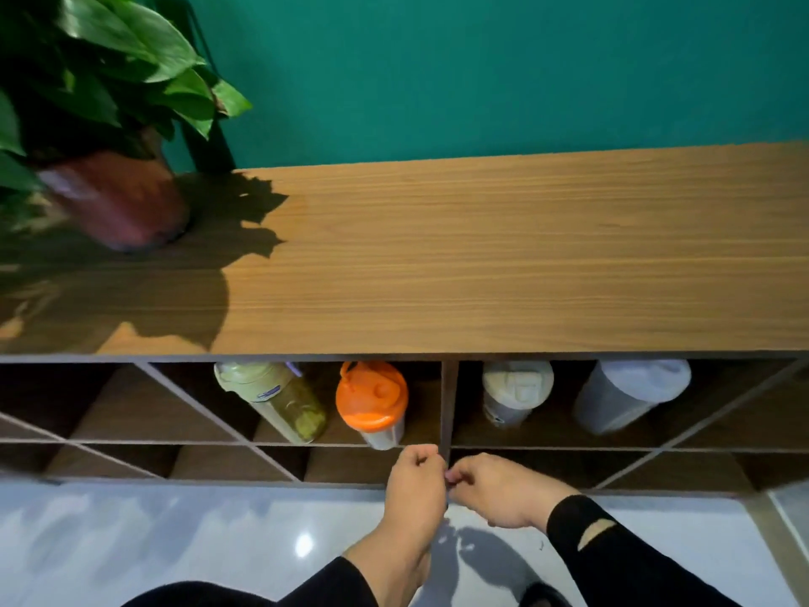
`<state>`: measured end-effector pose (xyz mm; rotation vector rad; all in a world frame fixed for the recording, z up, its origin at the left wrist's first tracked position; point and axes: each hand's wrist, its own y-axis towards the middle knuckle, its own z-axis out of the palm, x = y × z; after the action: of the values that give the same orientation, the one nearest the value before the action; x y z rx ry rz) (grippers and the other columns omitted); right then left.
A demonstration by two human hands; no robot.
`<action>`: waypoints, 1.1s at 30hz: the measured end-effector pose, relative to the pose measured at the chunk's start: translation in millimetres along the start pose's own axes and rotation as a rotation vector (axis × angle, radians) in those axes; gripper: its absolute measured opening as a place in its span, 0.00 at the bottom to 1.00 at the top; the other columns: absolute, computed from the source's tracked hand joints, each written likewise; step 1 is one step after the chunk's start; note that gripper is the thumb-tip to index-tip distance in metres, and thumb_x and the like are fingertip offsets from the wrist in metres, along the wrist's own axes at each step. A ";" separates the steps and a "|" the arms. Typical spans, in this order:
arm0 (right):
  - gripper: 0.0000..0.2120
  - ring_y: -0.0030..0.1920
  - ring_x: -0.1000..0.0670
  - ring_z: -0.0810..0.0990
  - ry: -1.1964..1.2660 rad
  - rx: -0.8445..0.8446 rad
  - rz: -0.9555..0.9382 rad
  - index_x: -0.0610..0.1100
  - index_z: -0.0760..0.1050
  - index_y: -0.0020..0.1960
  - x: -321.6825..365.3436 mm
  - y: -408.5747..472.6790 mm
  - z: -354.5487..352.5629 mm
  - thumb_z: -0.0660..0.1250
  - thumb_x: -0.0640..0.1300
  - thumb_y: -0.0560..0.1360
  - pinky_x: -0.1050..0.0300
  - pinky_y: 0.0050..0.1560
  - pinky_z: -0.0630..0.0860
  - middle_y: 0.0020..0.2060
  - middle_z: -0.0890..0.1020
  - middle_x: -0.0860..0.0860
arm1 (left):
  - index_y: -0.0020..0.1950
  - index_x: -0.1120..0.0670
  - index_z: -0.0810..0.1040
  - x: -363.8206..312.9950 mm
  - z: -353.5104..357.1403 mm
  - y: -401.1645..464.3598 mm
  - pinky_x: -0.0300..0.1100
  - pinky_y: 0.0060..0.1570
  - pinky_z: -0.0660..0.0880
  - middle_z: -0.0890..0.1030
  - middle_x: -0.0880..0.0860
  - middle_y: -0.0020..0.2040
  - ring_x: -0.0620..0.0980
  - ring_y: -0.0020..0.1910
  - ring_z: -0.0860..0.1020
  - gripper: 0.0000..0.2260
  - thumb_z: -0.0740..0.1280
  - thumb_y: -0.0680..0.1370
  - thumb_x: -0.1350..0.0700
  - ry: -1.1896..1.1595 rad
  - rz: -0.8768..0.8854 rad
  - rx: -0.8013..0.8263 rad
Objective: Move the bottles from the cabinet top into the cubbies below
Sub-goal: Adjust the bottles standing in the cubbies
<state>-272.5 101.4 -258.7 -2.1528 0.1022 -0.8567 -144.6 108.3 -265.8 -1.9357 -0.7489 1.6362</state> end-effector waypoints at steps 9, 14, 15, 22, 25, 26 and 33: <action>0.23 0.55 0.47 0.78 0.505 -0.349 -0.046 0.48 0.63 0.70 82.7 46.5 52.2 0.66 0.43 0.77 0.51 0.54 0.79 0.62 0.76 0.44 | 0.70 0.46 0.65 -6.9 -64.7 14.1 0.49 0.58 0.79 0.80 0.55 0.61 0.51 0.58 0.80 0.20 0.59 0.81 0.63 -0.167 0.071 -0.105; 0.19 0.49 0.47 0.82 0.626 -0.474 -0.036 0.52 0.63 0.63 94.2 52.0 53.3 0.66 0.39 0.78 0.49 0.52 0.81 0.50 0.80 0.48 | 0.68 0.45 0.69 -15.3 -69.8 28.5 0.40 0.45 0.78 0.82 0.50 0.55 0.45 0.52 0.80 0.19 0.59 0.81 0.63 -0.142 0.155 -0.056; 0.17 0.48 0.47 0.81 0.632 -0.492 -0.018 0.50 0.64 0.62 94.1 50.5 54.0 0.66 0.39 0.77 0.48 0.51 0.81 0.50 0.79 0.48 | 0.70 0.45 0.68 -18.5 -71.7 33.0 0.42 0.49 0.79 0.81 0.50 0.58 0.46 0.54 0.79 0.20 0.58 0.81 0.63 -0.134 0.160 -0.035; 0.38 0.68 0.42 0.73 0.721 -0.531 0.028 0.47 0.47 0.82 89.2 49.9 48.9 0.64 0.40 0.79 0.52 0.65 0.70 0.71 0.70 0.44 | 0.74 0.47 0.68 -21.0 -77.9 48.9 0.59 0.68 0.72 0.78 0.55 0.66 0.57 0.65 0.75 0.24 0.56 0.79 0.63 -0.205 0.147 -0.122; 0.32 0.57 0.41 0.81 0.691 -0.493 0.016 0.52 0.56 0.77 90.8 52.1 49.6 0.65 0.41 0.78 0.42 0.61 0.79 0.60 0.79 0.43 | 0.74 0.47 0.68 -22.0 -78.3 41.8 0.55 0.70 0.71 0.78 0.51 0.66 0.51 0.65 0.75 0.24 0.57 0.80 0.63 -0.145 0.195 -0.037; 0.27 0.52 0.42 0.82 0.697 -0.477 0.025 0.51 0.60 0.73 91.6 51.9 51.0 0.65 0.40 0.78 0.43 0.57 0.81 0.55 0.80 0.42 | 0.74 0.46 0.68 -22.4 -79.5 43.9 0.55 0.70 0.71 0.79 0.51 0.65 0.50 0.65 0.75 0.24 0.57 0.80 0.63 -0.130 0.203 -0.021; 0.14 0.41 0.50 0.77 0.673 -0.425 0.050 0.42 0.64 0.65 85.2 42.0 57.4 0.60 0.38 0.80 0.59 0.37 0.74 0.46 0.77 0.46 | 0.73 0.47 0.70 -20.5 -87.8 59.6 0.56 0.68 0.72 0.80 0.53 0.64 0.54 0.64 0.76 0.24 0.57 0.79 0.63 -0.172 0.138 0.020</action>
<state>-163.8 81.5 -268.0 -2.1243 0.7290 -1.6118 -55.0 49.0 -277.8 -1.8864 -0.6726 1.9057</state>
